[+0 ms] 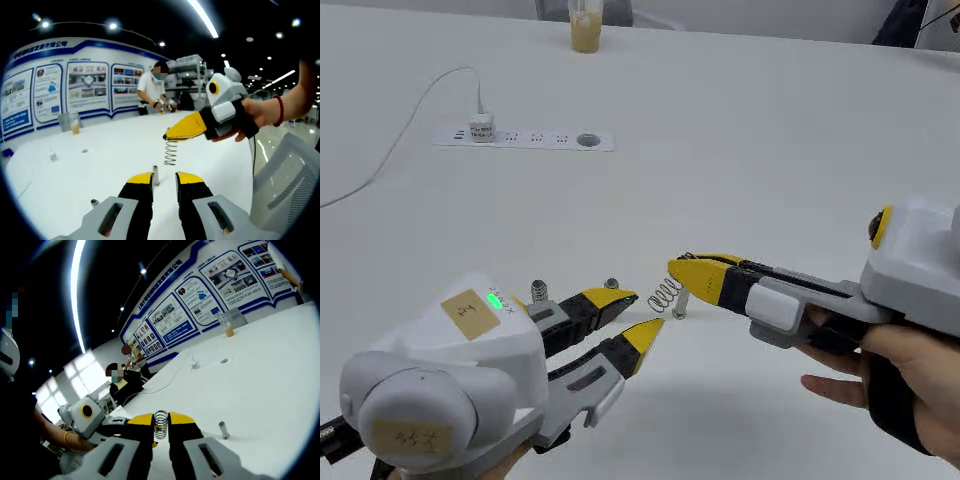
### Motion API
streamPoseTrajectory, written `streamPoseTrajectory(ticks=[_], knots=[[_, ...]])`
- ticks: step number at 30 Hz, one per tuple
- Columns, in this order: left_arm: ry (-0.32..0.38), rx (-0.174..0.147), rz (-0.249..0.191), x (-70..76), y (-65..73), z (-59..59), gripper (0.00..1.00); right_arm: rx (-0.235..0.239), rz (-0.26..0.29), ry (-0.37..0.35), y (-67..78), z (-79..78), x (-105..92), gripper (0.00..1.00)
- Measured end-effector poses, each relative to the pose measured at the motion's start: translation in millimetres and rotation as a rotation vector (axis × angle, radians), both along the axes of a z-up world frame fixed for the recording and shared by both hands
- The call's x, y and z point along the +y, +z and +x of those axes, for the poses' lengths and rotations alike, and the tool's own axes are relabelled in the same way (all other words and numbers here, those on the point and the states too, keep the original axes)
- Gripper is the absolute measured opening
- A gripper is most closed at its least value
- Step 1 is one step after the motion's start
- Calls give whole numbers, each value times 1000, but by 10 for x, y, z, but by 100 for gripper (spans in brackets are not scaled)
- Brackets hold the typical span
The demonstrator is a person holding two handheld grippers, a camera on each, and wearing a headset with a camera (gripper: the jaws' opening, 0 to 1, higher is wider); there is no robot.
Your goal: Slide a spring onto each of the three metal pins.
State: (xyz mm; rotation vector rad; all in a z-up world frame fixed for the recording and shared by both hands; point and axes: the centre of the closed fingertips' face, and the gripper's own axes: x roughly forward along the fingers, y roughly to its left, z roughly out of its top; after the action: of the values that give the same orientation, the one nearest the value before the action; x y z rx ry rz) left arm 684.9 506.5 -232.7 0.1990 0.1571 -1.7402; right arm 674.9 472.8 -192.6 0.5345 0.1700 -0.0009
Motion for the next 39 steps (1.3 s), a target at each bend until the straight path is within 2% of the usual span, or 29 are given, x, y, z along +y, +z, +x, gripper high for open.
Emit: streamPoseTrajectory(ticks=[3, 7, 11, 13, 18, 29, 39], knots=[[16, 8, 38, 32, -75, 47, 23, 11, -51, -22, -9, -16, -73, 11], [29, 12, 60, 73, -118, 90, 27, 46, -149, -42, -48, -35, -169, 11], [45, 7, 79, 108, -152, 130, 32, 72, -216, -50, -84, -29, -229, 11], [55, 14, 93, 130, -175, 151, 34, 84, -244, -54, -109, -24, -270, 11], [81, 8, 109, 179, -218, 217, 40, 114, -300, -68, -183, -1, -372, 11], [139, -5, 136, 273, -301, 369, 51, 167, -385, -69, -330, 94, -504, 12], [154, -4, 144, 290, -345, 432, 58, 194, -402, -97, -444, 140, -650, 12]])
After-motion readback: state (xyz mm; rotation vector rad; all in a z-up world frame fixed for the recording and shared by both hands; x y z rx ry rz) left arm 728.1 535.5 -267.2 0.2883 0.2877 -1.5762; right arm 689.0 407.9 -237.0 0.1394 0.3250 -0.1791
